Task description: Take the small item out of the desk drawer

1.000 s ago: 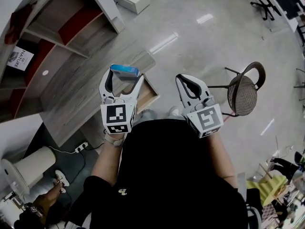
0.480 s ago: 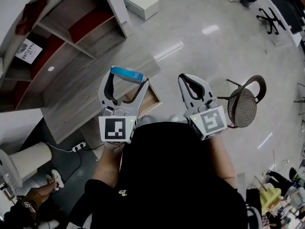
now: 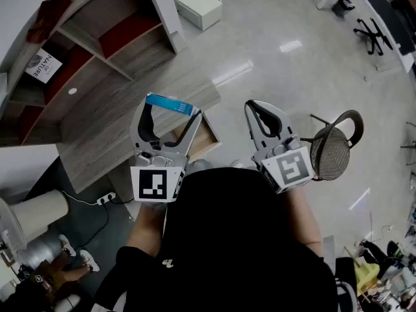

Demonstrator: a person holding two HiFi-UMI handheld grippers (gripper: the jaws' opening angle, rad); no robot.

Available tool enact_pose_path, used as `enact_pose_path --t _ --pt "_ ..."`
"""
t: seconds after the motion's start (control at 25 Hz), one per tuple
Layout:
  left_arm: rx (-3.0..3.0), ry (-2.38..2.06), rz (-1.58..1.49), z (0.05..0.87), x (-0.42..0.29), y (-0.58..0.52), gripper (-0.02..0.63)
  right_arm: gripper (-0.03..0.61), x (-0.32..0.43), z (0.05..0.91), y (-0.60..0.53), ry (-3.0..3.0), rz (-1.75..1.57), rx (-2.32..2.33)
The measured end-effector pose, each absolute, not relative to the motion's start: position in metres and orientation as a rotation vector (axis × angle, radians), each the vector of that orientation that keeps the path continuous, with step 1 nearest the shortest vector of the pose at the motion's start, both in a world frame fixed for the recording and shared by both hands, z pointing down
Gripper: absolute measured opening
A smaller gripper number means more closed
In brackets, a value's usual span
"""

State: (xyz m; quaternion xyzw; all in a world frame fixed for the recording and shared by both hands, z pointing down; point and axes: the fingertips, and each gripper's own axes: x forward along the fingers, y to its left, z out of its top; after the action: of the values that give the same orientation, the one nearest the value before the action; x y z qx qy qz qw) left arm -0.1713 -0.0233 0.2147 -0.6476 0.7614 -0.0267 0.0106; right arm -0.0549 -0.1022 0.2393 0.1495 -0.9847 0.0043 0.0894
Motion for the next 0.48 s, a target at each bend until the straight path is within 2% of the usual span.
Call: enact_pose_path --t 0.48 --pt "-2.017 2.397 -0.089 0.2185 -0.172 -0.0276 0.451 0.002 -0.0555 0.24 -0.105 -2.935 -0.031 0.402"
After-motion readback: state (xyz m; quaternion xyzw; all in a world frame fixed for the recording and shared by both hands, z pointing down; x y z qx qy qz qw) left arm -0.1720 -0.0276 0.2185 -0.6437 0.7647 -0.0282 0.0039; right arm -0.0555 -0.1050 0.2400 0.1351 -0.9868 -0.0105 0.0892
